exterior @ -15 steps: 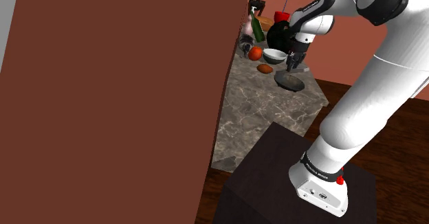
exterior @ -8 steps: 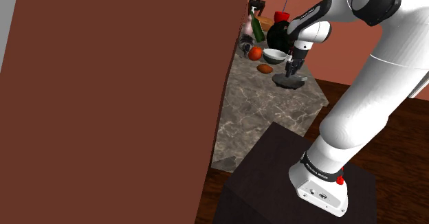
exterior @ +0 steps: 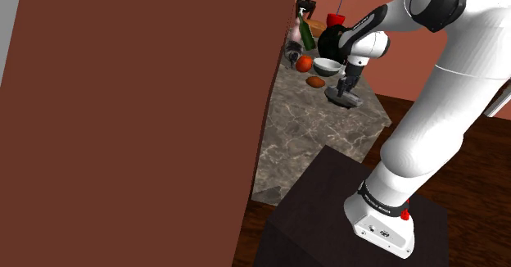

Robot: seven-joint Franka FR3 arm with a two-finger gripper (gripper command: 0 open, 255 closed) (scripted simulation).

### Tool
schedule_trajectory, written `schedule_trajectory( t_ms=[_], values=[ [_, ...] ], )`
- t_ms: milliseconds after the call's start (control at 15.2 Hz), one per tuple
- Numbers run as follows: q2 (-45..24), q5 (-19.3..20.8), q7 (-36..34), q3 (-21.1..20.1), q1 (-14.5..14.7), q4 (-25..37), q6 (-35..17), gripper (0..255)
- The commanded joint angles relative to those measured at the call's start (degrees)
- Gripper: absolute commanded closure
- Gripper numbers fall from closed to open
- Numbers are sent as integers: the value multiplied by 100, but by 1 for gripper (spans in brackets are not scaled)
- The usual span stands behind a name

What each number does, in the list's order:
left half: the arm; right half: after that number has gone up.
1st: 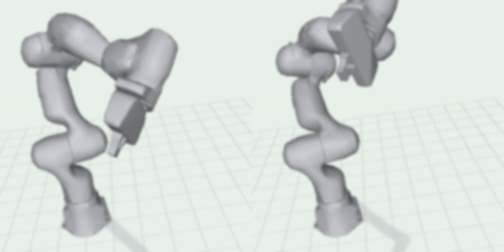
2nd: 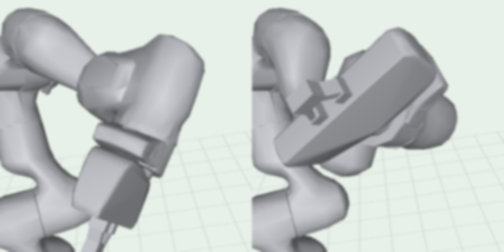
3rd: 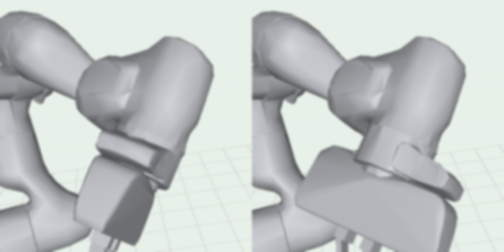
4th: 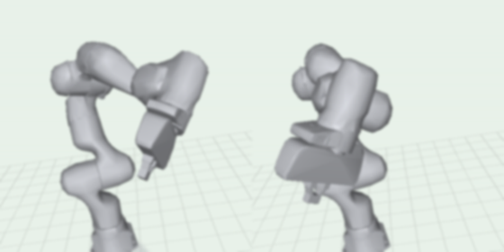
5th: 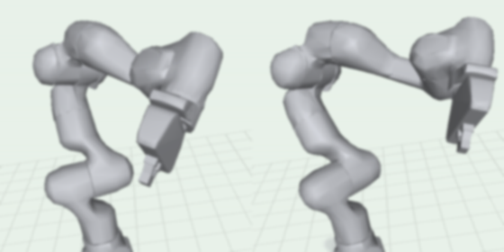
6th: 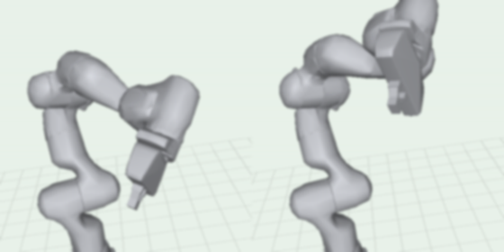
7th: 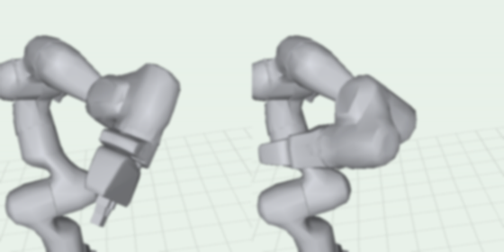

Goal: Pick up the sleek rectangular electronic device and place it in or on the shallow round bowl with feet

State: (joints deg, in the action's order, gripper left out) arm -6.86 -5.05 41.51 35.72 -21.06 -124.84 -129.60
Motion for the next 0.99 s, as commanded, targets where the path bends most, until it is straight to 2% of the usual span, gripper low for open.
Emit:
schedule_trajectory(
  t_ms=[0, 264, 330, 660, 924],
  values=[
    [-29, -11, 12, 1, -7, -11, -15, 255],
    [-29, -11, 12, 1, -8, -11, -15, 255],
    [-29, -11, 12, 1, -8, -10, -14, 0],
    [-29, -11, 12, 1, -8, -10, -14, 0],
    [415, 340, -236, 46, 59, 322, 671, 0]
  ],
)
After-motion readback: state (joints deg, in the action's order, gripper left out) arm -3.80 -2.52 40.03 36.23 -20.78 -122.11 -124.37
